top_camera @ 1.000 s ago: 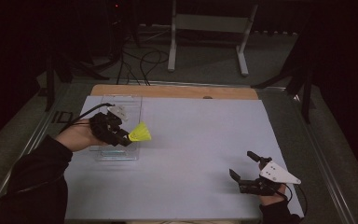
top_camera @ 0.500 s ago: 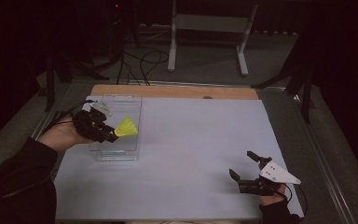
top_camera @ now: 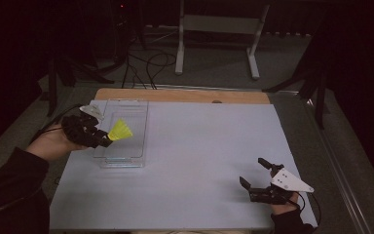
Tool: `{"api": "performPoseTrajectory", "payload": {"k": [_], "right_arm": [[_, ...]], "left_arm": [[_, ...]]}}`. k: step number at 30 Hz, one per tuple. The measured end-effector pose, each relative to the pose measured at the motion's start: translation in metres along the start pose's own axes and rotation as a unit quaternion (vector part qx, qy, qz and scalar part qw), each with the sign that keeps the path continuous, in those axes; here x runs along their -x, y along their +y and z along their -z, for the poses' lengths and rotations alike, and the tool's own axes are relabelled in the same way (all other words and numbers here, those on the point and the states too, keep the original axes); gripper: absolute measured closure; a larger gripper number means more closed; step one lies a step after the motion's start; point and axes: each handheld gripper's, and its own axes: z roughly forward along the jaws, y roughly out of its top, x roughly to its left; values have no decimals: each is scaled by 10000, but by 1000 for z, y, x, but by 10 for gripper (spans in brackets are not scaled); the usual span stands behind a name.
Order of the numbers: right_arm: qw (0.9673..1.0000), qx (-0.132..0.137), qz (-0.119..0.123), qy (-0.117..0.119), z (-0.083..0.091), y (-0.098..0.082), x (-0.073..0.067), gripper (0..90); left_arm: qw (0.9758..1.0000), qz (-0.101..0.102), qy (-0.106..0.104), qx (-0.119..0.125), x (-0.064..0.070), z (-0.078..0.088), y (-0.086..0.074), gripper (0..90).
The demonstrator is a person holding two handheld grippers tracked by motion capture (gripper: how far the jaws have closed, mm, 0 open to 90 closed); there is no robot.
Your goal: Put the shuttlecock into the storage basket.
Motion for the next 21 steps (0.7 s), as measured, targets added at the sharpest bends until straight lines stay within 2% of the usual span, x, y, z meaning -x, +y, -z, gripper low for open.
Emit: {"api": "performPoseTrajectory", "payload": {"k": [5, 13, 14, 15, 19, 20, 21], "right_arm": [[10000, -22, 27, 11, -1, 0, 0, 75], [10000, -27, 13, 5, -1, 0, 0, 75], [10000, -19, 25, 7, -1, 0, 0, 75], [10000, -19, 25, 7, -1, 0, 0, 75], [10000, -8, 22, 7, -1, 0, 0, 75], [10000, -8, 22, 7, -1, 0, 0, 75], [10000, -11, 16, 12, -1, 0, 0, 75]], "left_arm": [[9997, 161, 118, 145, -3, 5, -7, 657], [9987, 379, 306, 131, -5, 8, -10, 656], [9977, 501, 423, 159, -5, 8, -11, 656], [9975, 551, 413, 149, -5, 9, -12, 656], [9948, 758, 630, 262, -3, 9, -15, 656], [9949, 752, 608, 279, -3, 9, -16, 656], [9927, 853, 760, 388, -2, 8, -18, 656]]}}
